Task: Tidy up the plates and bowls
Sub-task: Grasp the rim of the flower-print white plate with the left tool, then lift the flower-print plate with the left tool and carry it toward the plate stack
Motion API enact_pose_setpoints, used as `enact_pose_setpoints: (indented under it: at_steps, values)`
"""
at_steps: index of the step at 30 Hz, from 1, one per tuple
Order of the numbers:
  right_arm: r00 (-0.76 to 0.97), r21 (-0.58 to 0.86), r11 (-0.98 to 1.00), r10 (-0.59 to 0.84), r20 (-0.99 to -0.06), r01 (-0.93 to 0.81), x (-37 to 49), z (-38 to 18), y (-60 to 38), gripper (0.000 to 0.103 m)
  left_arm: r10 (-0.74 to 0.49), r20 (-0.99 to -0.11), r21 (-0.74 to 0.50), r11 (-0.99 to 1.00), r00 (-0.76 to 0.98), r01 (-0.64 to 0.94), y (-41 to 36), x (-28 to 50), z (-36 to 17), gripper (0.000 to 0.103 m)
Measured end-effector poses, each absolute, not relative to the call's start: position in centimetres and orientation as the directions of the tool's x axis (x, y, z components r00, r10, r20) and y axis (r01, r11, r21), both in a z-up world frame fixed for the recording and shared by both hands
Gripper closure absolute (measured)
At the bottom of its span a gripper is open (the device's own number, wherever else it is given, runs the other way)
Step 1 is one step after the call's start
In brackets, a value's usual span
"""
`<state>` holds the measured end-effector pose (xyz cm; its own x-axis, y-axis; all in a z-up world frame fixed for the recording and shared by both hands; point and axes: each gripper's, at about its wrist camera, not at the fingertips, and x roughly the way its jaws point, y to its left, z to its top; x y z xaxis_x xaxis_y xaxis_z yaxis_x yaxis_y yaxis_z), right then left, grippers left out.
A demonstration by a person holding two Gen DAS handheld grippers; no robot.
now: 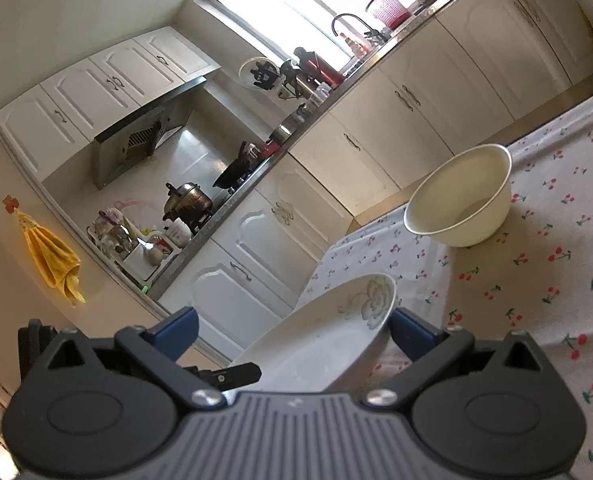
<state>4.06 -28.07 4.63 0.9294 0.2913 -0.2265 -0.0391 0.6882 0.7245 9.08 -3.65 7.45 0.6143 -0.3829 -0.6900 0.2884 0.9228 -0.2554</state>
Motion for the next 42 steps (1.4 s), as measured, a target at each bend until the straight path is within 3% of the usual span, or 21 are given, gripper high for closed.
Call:
enact_pose_setpoints:
  at_steps: [26, 42]
  values:
    - [0.931, 0.694, 0.715, 0.307, -0.195, -0.09, -3.8, 8.4, -23.0, 0.002, -0.399, -0.652, -0.265, 0.917, 0.645, 0.3, -0.3, 3.5, 9.5, 0.069]
    - [0.916, 0.666, 0.741, 0.318, -0.243, -0.081, -6.8, 7.8, -20.5, 0.003, -0.394, -0.661, -0.276, 0.919, 0.638, 0.281, 1.0, 1.2, 8.3, 0.069]
